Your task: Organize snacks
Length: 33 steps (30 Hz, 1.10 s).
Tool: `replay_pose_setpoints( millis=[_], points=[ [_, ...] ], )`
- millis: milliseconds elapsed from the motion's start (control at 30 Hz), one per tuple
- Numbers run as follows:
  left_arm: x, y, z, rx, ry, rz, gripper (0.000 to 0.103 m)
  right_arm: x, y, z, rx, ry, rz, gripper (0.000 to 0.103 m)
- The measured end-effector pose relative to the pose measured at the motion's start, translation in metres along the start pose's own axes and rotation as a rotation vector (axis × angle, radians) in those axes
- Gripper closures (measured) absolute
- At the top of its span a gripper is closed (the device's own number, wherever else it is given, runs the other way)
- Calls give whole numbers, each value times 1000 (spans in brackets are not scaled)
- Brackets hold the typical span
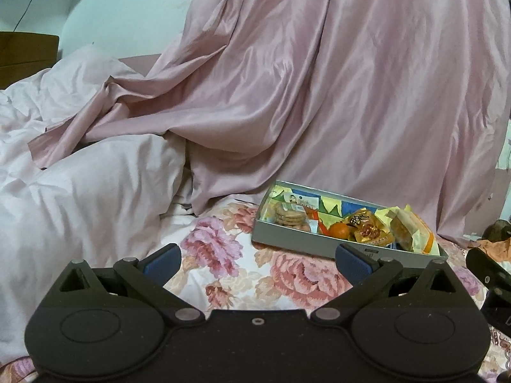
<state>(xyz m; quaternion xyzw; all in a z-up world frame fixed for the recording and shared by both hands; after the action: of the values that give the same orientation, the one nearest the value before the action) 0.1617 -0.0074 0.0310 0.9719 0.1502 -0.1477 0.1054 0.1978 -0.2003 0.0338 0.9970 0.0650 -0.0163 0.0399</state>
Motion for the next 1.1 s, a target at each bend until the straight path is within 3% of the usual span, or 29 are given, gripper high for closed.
replay_pose_setpoints(
  millis=[467,767,1100],
  points=[
    [-24,-2,18,121,71,31,1,-21,-4,6,11,2,8,0],
    [-31,-24,33,97,50,15,1,-33,-12,12,-2,-17,-6,0],
    [-41,-33,43,97,45,46,1,-46,-19,20,14,-28,6,0]
  ],
)
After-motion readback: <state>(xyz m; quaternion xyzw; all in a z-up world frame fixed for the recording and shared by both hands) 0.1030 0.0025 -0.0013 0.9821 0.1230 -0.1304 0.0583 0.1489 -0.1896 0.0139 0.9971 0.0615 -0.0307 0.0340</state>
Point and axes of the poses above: each gripper's, at about its wrist camera, not at the fingertips, and x roughly the way its jaws point, y to its right, z to its underside, the point moved 2 cm from there along x, roughly the way its jaws point, and after that the axes turned 1 degree about -y, right-handed, at the moved point
